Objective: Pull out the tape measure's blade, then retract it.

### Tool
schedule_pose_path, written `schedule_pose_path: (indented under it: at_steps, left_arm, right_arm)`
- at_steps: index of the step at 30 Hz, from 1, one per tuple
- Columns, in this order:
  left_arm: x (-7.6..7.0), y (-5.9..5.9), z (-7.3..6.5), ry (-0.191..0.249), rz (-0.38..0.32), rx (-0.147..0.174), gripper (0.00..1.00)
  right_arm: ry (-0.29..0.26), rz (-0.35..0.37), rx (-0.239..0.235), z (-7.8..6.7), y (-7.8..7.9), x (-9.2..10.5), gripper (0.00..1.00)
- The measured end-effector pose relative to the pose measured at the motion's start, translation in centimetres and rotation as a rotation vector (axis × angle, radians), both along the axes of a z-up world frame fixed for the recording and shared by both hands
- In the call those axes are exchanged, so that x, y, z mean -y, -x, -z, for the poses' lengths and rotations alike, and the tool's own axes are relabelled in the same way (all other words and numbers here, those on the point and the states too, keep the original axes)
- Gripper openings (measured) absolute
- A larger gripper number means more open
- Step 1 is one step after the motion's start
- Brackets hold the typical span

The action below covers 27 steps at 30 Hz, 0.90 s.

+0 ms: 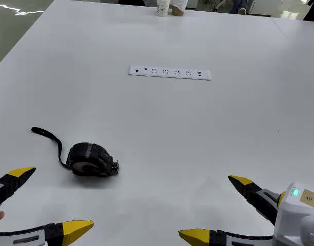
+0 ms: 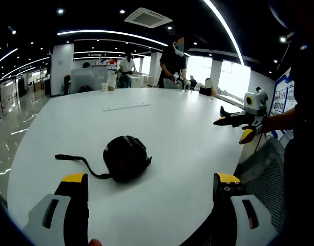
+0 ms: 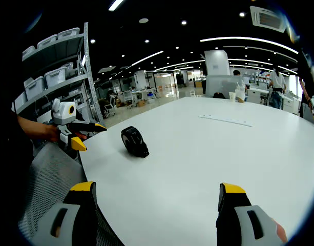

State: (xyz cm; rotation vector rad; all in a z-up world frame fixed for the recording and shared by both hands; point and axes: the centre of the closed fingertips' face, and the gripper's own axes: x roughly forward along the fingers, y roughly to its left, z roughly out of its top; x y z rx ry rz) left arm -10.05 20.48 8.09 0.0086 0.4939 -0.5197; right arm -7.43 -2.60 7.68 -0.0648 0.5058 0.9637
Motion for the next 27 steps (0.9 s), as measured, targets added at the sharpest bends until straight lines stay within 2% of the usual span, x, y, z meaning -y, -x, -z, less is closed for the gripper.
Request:
schedule_pose_path:
  at_steps: [14, 19, 27]
  left_arm:
    - [0.06, 0.14, 0.00, 0.001, 0.007, -0.002, 0.99]
    - [0.01, 0.17, 0.08, -0.007, 0.009, -0.005, 0.99]
    - [-0.16, 0.09, 0.03, -0.017, 0.012, -0.007, 0.99]
  right_arm:
    - [0.017, 0.004, -0.008, 0.30, 0.13, 0.33, 0.99]
    - [0.033, 0.000, 0.011, 0.33, 0.03, 0.48, 0.99]
    - [0.049, 0.005, 0.016, 0.63, -0.23, 0.84, 0.99]
